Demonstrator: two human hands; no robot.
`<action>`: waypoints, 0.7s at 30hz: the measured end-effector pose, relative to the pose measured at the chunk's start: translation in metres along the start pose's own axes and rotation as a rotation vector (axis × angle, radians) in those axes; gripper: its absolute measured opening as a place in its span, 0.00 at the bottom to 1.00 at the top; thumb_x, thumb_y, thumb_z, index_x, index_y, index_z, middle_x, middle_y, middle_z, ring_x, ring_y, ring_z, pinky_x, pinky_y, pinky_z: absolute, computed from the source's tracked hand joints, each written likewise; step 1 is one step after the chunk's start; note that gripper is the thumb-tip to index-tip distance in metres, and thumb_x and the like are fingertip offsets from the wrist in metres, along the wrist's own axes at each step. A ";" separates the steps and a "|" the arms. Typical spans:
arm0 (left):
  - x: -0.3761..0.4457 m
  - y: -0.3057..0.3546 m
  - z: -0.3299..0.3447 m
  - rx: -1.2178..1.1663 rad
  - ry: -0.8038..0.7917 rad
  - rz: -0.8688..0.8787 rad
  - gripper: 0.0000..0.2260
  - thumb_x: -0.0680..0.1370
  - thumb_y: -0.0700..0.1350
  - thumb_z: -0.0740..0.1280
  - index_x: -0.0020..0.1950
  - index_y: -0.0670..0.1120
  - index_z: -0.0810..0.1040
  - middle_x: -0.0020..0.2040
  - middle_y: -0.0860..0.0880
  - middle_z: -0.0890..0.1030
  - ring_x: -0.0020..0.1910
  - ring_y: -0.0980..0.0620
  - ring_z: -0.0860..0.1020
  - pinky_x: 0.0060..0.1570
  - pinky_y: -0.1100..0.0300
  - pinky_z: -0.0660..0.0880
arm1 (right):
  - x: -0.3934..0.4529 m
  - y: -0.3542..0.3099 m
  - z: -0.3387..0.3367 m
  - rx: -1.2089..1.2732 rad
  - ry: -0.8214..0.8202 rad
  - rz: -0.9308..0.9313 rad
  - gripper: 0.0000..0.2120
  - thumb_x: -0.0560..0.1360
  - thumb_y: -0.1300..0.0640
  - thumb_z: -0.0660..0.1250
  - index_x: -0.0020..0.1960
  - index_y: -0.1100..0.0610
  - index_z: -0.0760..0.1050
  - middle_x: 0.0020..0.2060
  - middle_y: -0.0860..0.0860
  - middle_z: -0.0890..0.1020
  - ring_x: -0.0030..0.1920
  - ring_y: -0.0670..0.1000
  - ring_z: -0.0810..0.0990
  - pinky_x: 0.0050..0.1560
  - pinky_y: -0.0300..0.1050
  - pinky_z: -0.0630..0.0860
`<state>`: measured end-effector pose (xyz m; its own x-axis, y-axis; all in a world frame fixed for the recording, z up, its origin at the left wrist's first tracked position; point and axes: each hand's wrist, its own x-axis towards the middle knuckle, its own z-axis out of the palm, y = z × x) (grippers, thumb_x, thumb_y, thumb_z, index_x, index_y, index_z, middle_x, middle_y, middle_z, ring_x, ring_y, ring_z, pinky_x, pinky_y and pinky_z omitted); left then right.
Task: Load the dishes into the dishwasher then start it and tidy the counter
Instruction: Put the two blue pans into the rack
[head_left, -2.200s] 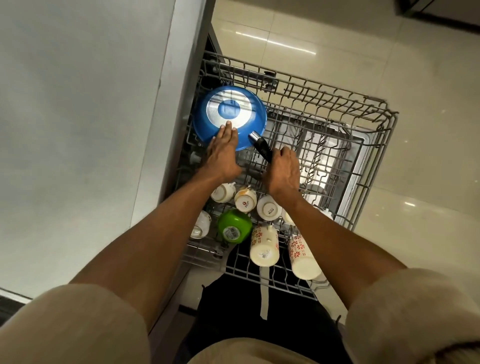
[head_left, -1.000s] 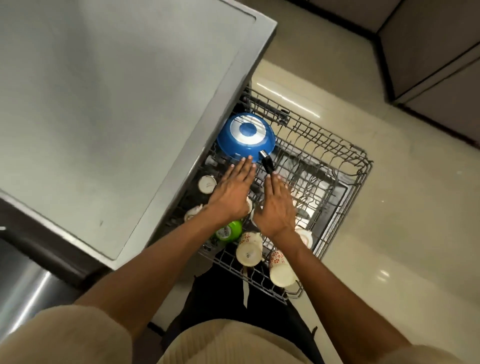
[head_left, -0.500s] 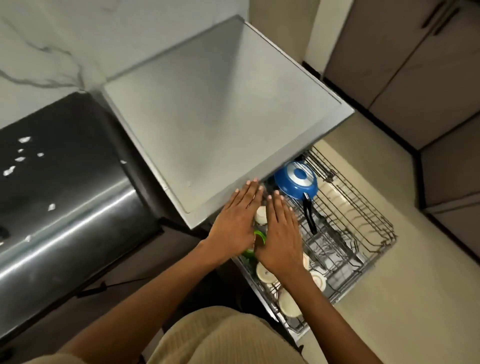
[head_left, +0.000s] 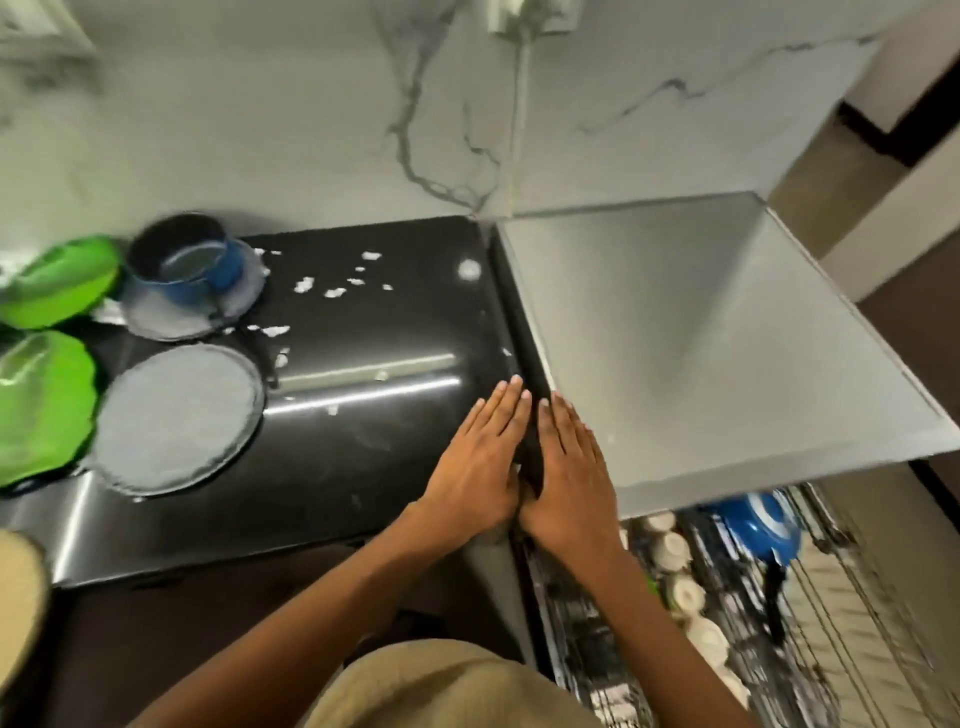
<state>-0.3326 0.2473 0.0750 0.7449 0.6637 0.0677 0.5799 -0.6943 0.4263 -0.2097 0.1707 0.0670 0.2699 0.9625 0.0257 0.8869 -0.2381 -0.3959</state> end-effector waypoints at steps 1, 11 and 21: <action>-0.005 -0.019 -0.009 -0.007 0.015 -0.019 0.39 0.75 0.43 0.62 0.82 0.45 0.45 0.81 0.49 0.40 0.79 0.55 0.35 0.78 0.57 0.38 | 0.012 -0.018 0.006 0.011 0.005 -0.028 0.43 0.75 0.48 0.67 0.83 0.56 0.47 0.82 0.52 0.46 0.81 0.48 0.44 0.81 0.48 0.45; -0.061 -0.168 -0.086 -0.009 0.152 -0.286 0.40 0.72 0.40 0.62 0.82 0.43 0.48 0.82 0.45 0.44 0.80 0.52 0.41 0.79 0.53 0.44 | 0.098 -0.168 0.078 0.000 -0.097 -0.302 0.42 0.75 0.49 0.68 0.82 0.58 0.51 0.82 0.53 0.50 0.81 0.49 0.45 0.81 0.48 0.45; -0.077 -0.247 -0.138 -0.042 0.346 -0.565 0.37 0.74 0.39 0.61 0.81 0.41 0.50 0.82 0.44 0.48 0.81 0.49 0.45 0.79 0.51 0.47 | 0.167 -0.265 0.098 0.123 -0.201 -0.519 0.40 0.76 0.56 0.66 0.82 0.59 0.51 0.82 0.54 0.51 0.81 0.50 0.47 0.81 0.49 0.47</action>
<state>-0.5787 0.4065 0.0889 0.1775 0.9784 0.1064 0.8316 -0.2069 0.5153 -0.4369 0.4071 0.0864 -0.2768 0.9580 0.0745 0.8308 0.2776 -0.4825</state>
